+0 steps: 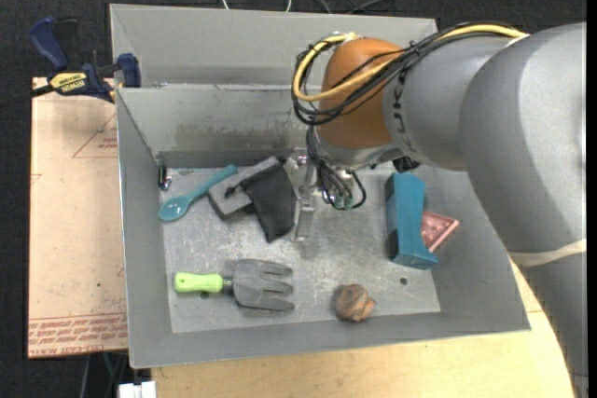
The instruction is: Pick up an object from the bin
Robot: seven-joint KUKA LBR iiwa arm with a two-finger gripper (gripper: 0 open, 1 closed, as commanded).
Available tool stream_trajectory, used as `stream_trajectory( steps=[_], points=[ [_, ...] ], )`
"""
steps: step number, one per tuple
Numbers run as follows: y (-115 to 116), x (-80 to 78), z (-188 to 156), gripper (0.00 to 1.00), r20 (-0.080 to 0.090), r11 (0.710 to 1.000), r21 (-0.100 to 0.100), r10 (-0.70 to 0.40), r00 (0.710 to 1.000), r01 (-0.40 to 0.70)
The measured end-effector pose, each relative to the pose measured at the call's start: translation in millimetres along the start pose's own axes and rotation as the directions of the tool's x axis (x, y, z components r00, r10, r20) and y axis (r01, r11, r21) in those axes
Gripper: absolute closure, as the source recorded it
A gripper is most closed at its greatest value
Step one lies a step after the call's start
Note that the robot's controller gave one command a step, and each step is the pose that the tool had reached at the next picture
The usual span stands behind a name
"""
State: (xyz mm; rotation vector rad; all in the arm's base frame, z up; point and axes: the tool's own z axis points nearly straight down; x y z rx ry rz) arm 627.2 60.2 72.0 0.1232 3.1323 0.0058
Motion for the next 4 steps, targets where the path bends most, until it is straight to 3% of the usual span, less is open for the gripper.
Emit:
stream_trajectory(
  steps=[1, 2, 3, 4],
  points=[
    [122.4, -7.4, 0.2, 1.0, 0.001, 1.0, -0.002, 0.019, 1.0, -0.019],
    [118.4, -6.6, 0.0, 1.0, 0.001, 1.0, -0.001, 0.022, 1.0, -0.022],
    [116.4, 2.5, -25.4, 1.0, -0.011, 1.0, 0.004, 0.018, 1.0, -0.018],
    [151.3, -1.7, -81.8, 1.0, -0.005, 0.999, 0.001, -0.032, 0.999, 0.032]
  ],
)
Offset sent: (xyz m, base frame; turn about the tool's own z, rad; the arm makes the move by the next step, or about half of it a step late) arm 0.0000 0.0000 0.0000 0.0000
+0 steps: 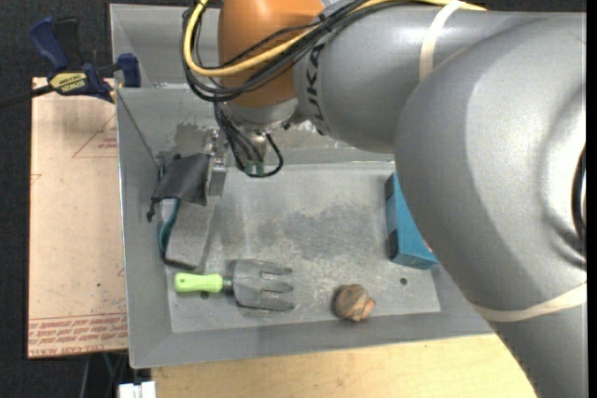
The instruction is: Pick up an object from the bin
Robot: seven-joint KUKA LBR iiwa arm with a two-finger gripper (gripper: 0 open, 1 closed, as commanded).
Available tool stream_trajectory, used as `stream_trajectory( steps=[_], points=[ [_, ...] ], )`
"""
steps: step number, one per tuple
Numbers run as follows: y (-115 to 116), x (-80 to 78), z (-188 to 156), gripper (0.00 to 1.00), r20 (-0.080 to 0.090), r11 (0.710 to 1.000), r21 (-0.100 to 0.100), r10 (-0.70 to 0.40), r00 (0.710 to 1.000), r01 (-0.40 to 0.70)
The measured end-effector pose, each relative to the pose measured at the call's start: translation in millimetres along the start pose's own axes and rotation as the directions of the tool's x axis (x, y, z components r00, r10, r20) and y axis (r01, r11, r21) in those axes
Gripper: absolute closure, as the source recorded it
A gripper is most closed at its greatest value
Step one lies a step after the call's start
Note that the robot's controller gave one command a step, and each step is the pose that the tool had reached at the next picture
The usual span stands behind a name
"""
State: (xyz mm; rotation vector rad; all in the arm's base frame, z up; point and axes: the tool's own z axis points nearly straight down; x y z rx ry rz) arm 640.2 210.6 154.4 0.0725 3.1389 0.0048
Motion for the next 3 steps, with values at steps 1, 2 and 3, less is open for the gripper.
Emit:
stream_trajectory(
  steps=[1, 2, 3],
  points=[
    [-65.2, -6.8, 59.5, 1.0, 0.003, 0.982, 0.001, -0.189, 0.982, 0.189],
    [-56.9, -7.3, -0.4, 1.0, 0.001, 0.979, -0.001, -0.204, 0.979, 0.204],
    [-71.8, 4.8, -91.5, 1.0, -0.007, 0.985, 0.002, -0.174, 0.985, 0.174]
  ],
)
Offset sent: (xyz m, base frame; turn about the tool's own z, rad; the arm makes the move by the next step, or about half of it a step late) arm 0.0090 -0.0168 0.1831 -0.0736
